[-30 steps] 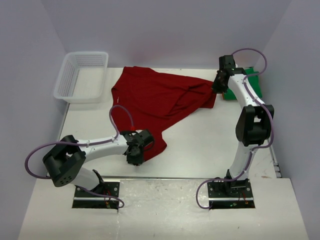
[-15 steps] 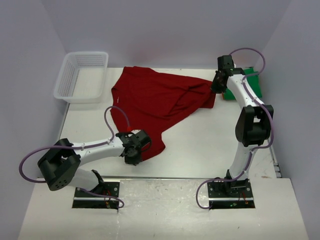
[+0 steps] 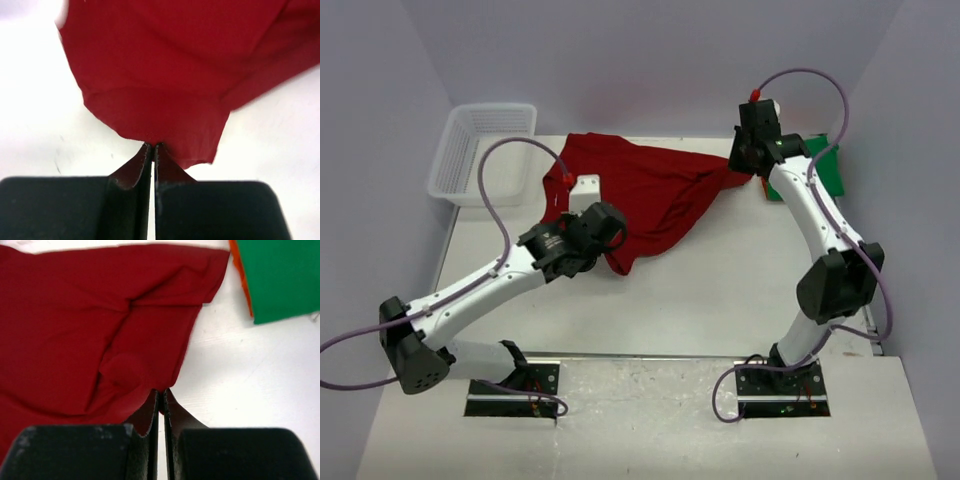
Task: Fold and stack the t-shirts
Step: Flatten out the tshirt
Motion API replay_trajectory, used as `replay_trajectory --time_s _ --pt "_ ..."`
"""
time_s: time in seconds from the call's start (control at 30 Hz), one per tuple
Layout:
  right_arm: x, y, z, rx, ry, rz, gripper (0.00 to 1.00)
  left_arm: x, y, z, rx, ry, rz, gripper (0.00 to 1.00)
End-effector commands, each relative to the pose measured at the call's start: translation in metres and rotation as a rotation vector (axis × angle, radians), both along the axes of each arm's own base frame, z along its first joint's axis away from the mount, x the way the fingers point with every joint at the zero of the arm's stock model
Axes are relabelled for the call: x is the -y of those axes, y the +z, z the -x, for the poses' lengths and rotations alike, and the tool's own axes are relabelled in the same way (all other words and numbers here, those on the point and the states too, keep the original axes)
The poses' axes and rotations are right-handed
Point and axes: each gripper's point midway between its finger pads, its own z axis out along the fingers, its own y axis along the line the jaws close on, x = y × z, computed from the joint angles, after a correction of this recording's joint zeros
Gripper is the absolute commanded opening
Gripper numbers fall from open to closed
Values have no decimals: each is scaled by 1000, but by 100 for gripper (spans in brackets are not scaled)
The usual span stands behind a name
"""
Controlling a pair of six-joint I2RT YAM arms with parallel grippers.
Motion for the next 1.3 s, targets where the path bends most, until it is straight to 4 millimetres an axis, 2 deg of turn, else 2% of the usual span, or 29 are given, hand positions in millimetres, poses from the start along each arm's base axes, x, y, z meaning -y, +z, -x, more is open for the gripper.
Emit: replay_trajectory --time_s 0.0,0.07,0.1,0.17,0.2,0.27,0.3,0.43,0.47,0.63,0.67,0.83,0.9,0.93,0.97,1.0,1.03,1.07,1.13,1.27 --pt "10 95 20 217 11 61 0 -49 118 -21 312 111 -94 0" --pt "10 122 27 269 35 66 0 -57 152 -22 384 128 -88 0" --pt "11 133 30 289 45 81 0 -66 182 -22 442 143 -96 0" --pt "12 167 41 361 63 77 0 -81 214 -19 509 184 -93 0" --pt "11 177 44 378 87 89 0 -88 241 -16 559 186 -74 0" --pt "10 207 56 439 118 83 0 -97 268 -11 615 192 -51 0" --pt "8 215 61 454 142 92 0 -105 292 -6 666 186 -30 0" --pt "8 259 88 543 184 101 0 -124 344 7 765 183 -1 0" --pt "8 271 98 573 195 108 0 -130 362 12 798 175 15 0" --pt "7 313 140 696 256 88 0 -150 410 32 907 150 84 0" --pt "10 324 154 734 267 91 0 -159 424 40 938 143 89 0" --pt "15 359 201 847 317 72 0 -155 465 53 1025 11 113 0" --pt "15 367 215 881 344 57 0 -163 484 65 1081 -11 152 0" --pt "14 374 231 916 382 43 0 -160 491 70 1109 -47 175 0" --pt "15 377 239 934 395 36 0 -168 501 81 1151 -59 221 0" --pt "15 380 246 950 408 30 0 -168 506 87 1175 -81 244 0" --pt "19 386 262 987 418 23 0 -163 513 94 1208 -140 278 0" --pt "16 389 271 1008 452 8 0 -171 521 109 1252 -158 340 0" --pt "18 397 294 1071 487 -10 0 -166 530 126 1312 -246 404 0" --pt "15 408 327 1151 547 -65 0 -176 539 154 1394 -301 516 0"
